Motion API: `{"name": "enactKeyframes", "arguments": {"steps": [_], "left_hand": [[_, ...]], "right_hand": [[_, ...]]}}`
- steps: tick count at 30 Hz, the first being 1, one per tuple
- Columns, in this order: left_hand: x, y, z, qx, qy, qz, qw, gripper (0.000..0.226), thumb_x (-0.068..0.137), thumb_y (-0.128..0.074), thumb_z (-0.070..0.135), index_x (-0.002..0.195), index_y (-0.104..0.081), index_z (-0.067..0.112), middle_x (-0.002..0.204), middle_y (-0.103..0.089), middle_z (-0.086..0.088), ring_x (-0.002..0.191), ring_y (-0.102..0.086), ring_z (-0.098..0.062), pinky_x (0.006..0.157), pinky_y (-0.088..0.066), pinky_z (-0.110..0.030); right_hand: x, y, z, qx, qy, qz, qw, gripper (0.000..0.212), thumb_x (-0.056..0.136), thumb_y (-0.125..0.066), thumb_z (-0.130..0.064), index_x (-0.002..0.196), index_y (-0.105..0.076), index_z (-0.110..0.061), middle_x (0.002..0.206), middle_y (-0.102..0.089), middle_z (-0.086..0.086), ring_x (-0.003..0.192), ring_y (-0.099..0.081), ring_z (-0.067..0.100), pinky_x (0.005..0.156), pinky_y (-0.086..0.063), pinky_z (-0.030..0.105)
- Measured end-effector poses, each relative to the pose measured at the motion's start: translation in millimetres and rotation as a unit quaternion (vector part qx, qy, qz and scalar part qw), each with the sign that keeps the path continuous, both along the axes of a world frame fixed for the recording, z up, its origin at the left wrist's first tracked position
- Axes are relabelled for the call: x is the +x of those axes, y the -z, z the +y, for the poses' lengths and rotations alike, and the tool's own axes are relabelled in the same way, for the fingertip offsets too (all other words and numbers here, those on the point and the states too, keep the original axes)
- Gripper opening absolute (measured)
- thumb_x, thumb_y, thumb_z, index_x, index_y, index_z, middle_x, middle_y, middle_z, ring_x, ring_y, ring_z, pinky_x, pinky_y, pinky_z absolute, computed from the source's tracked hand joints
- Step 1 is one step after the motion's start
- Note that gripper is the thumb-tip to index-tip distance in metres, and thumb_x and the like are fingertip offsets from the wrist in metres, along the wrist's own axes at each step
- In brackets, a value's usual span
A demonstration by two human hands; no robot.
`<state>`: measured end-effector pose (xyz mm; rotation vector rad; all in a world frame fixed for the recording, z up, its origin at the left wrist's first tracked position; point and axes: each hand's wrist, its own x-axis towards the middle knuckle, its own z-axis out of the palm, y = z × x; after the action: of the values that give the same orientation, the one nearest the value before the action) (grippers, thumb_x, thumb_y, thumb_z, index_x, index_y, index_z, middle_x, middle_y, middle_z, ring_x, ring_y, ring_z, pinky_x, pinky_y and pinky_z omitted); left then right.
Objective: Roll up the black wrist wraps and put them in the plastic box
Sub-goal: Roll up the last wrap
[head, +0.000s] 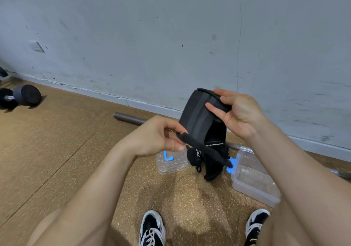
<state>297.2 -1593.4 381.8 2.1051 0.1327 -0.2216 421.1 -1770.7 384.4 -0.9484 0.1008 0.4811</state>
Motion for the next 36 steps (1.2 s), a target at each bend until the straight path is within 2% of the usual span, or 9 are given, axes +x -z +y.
{"name": "enactKeyframes", "arguments": {"steps": [4, 7, 9, 15, 19, 22, 28, 33, 36], "left_hand": [[1.0, -0.8, 0.9, -0.006, -0.077, -0.061, 0.995, 0.031, 0.064, -0.088, 0.037, 0.087, -0.079, 0.017, 0.086, -0.076, -0.013, 0.083, -0.073, -0.028, 0.088, -0.058, -0.045], [0.5, -4.8, -2.3, -0.071, -0.102, -0.078, 0.989, 0.011, 0.069, -0.086, 0.022, 0.073, -0.076, 0.020, 0.083, -0.076, -0.010, 0.079, -0.073, -0.022, 0.086, -0.059, -0.041], [2.6, -6.8, -5.2, -0.095, -0.129, -0.100, 0.982, 0.022, 0.078, -0.079, 0.002, 0.068, -0.071, 0.021, 0.086, -0.075, -0.006, 0.080, -0.072, -0.025, 0.087, -0.060, -0.046], [8.0, -7.0, -17.0, -0.168, -0.163, -0.170, 0.957, 0.032, 0.073, -0.068, -0.001, 0.061, -0.061, 0.028, 0.084, -0.070, 0.008, 0.083, -0.069, -0.029, 0.080, -0.061, -0.045], [12.1, -5.0, -22.7, -0.175, -0.183, -0.191, 0.948, 0.028, 0.063, -0.062, 0.002, 0.072, -0.052, 0.026, 0.076, -0.067, 0.011, 0.071, -0.064, -0.017, 0.066, -0.056, -0.036], [15.2, -2.7, -25.7, -0.195, -0.207, -0.205, 0.937, 0.032, 0.062, -0.058, -0.004, 0.073, -0.052, 0.026, 0.075, -0.064, 0.009, 0.061, -0.057, -0.012, 0.063, -0.051, -0.036], [19.7, -3.2, -28.7, -0.162, -0.222, -0.188, 0.943, 0.041, 0.076, -0.058, -0.015, 0.059, -0.065, 0.022, 0.066, -0.062, 0.006, 0.066, -0.063, -0.013, 0.064, -0.054, -0.027], [19.1, -9.4, -27.2, -0.189, -0.197, -0.149, 0.950, 0.031, 0.082, -0.057, -0.016, 0.077, -0.070, 0.011, 0.087, -0.068, -0.010, 0.073, -0.070, -0.017, 0.064, -0.056, -0.023], [17.8, -12.5, -20.0, -0.177, -0.167, -0.138, 0.960, 0.028, 0.084, -0.065, -0.011, 0.077, -0.074, 0.014, 0.086, -0.070, -0.009, 0.077, -0.071, -0.020, 0.068, -0.058, -0.025]], "right_hand": [[-0.8, 2.3, -1.9, -0.038, -0.002, -0.029, 0.999, 0.027, 0.097, -0.042, 0.012, 0.098, -0.067, 0.003, 0.109, -0.062, 0.015, 0.100, -0.062, 0.028, 0.074, -0.063, 0.035], [-1.3, 2.1, -4.3, -0.092, -0.015, -0.079, 0.993, 0.027, 0.096, -0.047, 0.009, 0.108, -0.069, -0.003, 0.117, -0.063, 0.011, 0.107, -0.061, 0.023, 0.080, -0.061, 0.035], [-2.7, 0.8, -5.0, -0.127, -0.038, -0.125, 0.983, 0.028, 0.095, -0.057, 0.000, 0.120, -0.066, -0.009, 0.118, -0.063, 0.005, 0.108, -0.060, 0.018, 0.087, -0.059, 0.036], [-5.6, 11.0, -1.1, -0.235, -0.157, -0.256, 0.924, 0.107, 0.057, -0.091, -0.042, 0.147, -0.032, -0.037, 0.144, -0.037, -0.007, 0.123, -0.054, 0.012, 0.088, -0.058, 0.046], [-9.5, 14.8, 3.3, -0.174, -0.159, -0.246, 0.940, 0.131, 0.042, -0.099, -0.030, 0.150, -0.025, -0.038, 0.146, -0.031, -0.007, 0.126, -0.052, 0.019, 0.078, -0.061, 0.043], [-14.7, 17.5, 8.1, -0.194, -0.168, -0.271, 0.928, 0.132, 0.045, -0.097, -0.021, 0.151, -0.022, -0.038, 0.146, -0.029, -0.007, 0.129, -0.049, 0.023, 0.074, -0.061, 0.037], [-14.2, 20.1, 9.8, -0.225, -0.150, -0.284, 0.920, 0.130, 0.034, -0.089, -0.031, 0.147, -0.027, -0.041, 0.144, -0.034, 0.000, 0.130, -0.048, 0.024, 0.090, -0.057, 0.045], [-11.8, 13.6, 4.3, -0.161, -0.161, -0.232, 0.946, 0.101, 0.067, -0.076, 0.014, 0.148, -0.032, -0.027, 0.140, -0.042, 0.008, 0.115, -0.059, 0.028, 0.070, -0.059, 0.036], [-11.4, 11.0, 0.8, -0.134, -0.181, -0.211, 0.951, 0.093, 0.072, -0.069, 0.020, 0.147, -0.035, -0.024, 0.136, -0.048, 0.010, 0.109, -0.065, 0.030, 0.073, -0.059, 0.037]]}}
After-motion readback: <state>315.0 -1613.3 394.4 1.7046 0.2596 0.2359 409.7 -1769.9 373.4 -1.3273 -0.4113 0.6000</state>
